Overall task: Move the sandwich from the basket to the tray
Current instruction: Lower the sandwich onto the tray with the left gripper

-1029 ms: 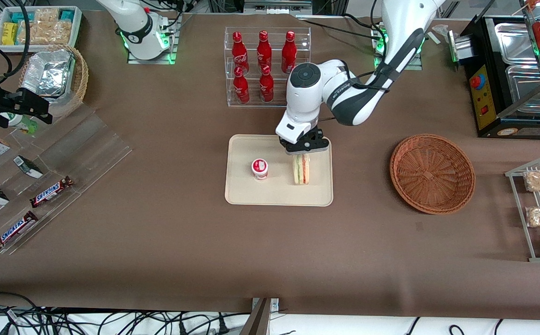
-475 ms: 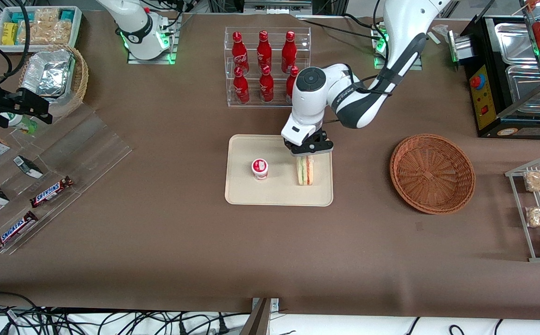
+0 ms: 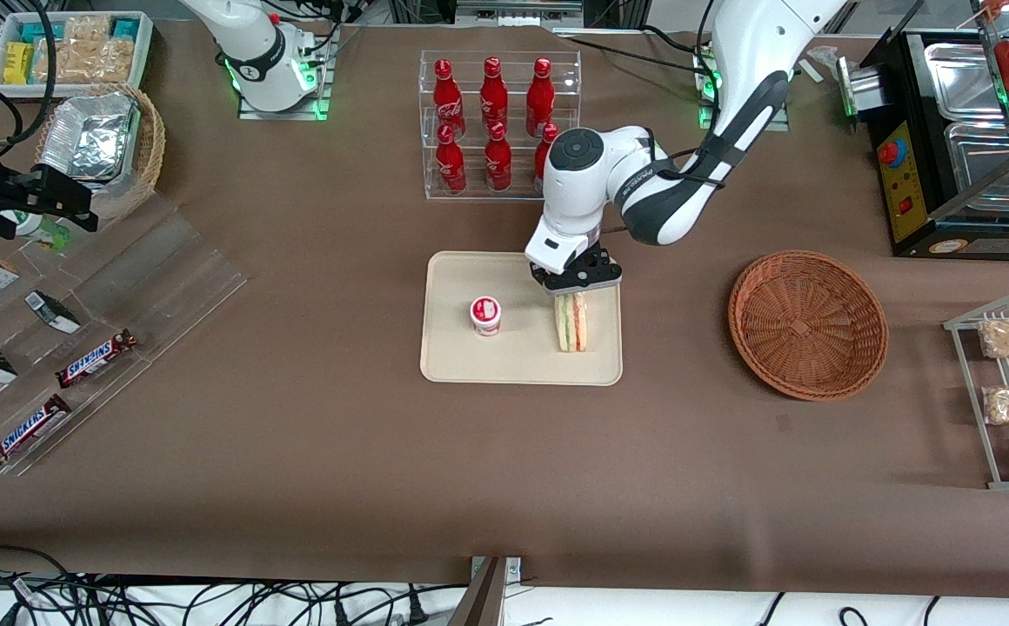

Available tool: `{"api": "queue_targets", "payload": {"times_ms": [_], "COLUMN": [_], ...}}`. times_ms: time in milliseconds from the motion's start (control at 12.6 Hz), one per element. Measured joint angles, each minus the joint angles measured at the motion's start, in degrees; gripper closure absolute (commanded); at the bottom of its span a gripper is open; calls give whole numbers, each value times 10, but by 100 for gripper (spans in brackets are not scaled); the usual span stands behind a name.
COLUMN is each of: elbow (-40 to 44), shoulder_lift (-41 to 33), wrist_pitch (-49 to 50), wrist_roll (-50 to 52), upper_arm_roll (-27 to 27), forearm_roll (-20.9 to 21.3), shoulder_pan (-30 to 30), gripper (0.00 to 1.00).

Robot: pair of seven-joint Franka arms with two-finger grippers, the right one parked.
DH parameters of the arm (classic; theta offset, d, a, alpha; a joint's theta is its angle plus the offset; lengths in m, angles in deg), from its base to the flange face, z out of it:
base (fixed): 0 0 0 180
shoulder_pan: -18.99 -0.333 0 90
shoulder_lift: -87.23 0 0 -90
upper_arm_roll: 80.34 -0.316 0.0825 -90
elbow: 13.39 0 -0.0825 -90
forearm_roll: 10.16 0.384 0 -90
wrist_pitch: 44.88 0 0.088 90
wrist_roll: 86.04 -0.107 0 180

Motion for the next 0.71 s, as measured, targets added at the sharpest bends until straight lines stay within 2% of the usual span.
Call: {"api": "queue_targets", "payload": {"times_ms": [712], "elbow": [0], "shoulder_lift": [2], "wrist_pitch": [1], "wrist_roll": [2], "upper_arm_roll": [0], "forearm_roll": [0], "shoulder_pan": [-1], "gripper": [62]}}
